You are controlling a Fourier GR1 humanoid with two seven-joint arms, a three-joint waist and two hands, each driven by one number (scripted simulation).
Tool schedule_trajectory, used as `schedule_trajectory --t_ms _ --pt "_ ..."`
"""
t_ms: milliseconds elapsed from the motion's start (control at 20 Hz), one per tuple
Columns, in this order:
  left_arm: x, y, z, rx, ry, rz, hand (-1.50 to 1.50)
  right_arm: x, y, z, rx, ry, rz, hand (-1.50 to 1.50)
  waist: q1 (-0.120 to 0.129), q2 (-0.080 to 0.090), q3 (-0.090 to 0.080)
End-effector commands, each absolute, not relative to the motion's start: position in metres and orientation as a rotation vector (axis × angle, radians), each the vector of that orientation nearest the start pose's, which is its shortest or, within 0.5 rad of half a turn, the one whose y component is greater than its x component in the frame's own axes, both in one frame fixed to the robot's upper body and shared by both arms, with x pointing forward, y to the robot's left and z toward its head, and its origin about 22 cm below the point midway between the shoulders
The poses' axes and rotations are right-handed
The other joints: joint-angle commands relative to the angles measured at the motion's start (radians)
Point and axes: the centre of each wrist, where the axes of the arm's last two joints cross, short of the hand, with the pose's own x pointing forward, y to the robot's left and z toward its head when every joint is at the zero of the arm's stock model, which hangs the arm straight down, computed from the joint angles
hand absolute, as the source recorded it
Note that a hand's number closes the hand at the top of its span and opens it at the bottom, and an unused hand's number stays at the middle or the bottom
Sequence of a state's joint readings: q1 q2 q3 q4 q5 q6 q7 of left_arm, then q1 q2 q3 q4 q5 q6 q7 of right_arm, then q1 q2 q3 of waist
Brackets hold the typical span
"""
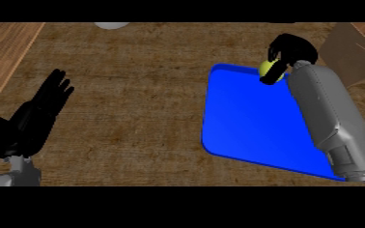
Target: Pick the pear from the tray and place it in the cardboard box
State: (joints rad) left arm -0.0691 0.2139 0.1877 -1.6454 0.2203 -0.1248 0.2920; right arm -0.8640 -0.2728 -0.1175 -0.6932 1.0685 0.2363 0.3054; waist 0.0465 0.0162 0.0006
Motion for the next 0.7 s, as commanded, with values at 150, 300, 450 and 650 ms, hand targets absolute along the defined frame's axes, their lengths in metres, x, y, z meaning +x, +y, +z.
schedule_trajectory --t_ms 150,300,450,650 --pt "0.251 0.317 0.055 0.034 -1.444 0.028 0.00 0.454 -0.203 0.142 -1.092 -1.068 0.946 1.50 -0.022 -0.011 0.000" --pt "0.258 0.299 0.051 0.054 -1.441 0.050 0.00 0.452 -0.198 0.170 -1.181 -1.164 0.888 1.50 -0.040 -0.017 -0.001" --pt "0.246 0.314 0.038 0.049 -1.431 0.054 0.00 0.455 -0.188 0.212 -1.269 -1.233 0.777 1.50 -0.032 -0.016 -0.001" --pt "0.238 0.318 0.057 0.050 -1.444 0.037 0.00 0.451 -0.209 0.231 -1.392 -1.199 0.635 1.50 -0.032 -0.018 -0.001"
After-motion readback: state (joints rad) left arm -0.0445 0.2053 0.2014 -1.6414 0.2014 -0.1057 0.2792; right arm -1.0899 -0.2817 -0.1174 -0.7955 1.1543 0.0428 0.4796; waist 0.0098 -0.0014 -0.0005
